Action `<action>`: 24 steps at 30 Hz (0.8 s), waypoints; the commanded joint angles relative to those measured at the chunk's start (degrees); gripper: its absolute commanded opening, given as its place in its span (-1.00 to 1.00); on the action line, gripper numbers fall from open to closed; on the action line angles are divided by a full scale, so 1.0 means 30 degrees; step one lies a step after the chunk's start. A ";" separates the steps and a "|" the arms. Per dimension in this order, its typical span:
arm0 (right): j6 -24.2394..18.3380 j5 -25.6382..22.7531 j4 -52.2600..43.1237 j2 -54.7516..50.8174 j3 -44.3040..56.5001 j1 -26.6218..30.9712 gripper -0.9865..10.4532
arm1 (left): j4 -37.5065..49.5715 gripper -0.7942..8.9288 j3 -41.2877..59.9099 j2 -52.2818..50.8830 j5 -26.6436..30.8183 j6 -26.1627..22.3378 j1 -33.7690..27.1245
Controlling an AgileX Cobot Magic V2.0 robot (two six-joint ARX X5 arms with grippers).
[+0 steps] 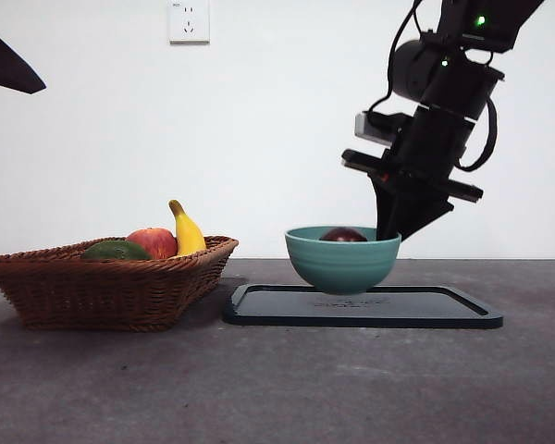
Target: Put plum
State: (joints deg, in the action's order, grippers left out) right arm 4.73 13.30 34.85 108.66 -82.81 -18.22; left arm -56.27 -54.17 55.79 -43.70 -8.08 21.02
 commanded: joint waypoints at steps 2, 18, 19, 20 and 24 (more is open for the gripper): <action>-0.0102 0.0058 -0.0240 0.0765 -0.0561 0.0015 -0.81 | 0.0182 -0.01 -0.0168 0.0109 -0.0153 -0.0219 0.0058; -0.0211 0.0036 -0.0007 0.1100 -0.0561 0.0102 -0.63 | 0.0182 -0.01 -0.0168 0.0109 -0.0153 -0.0226 0.0058; -0.0182 0.0044 -0.0007 0.1100 -0.0561 0.0102 -0.56 | 0.0182 -0.01 -0.0168 0.0109 -0.0153 -0.0226 0.0058; -0.0102 0.0044 -0.0007 0.1100 -0.0561 0.0102 -0.51 | 0.0175 -0.01 -0.0168 0.0109 -0.0153 -0.0226 0.0058; 0.0036 -0.0044 0.0182 0.0962 -0.0707 0.0124 -0.43 | 0.0175 -0.01 -0.0168 0.0109 -0.0153 -0.0226 0.0058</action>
State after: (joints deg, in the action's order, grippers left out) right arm 4.58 13.30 35.62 111.04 -83.26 -17.80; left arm -56.14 -54.17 55.81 -43.70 -8.08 21.02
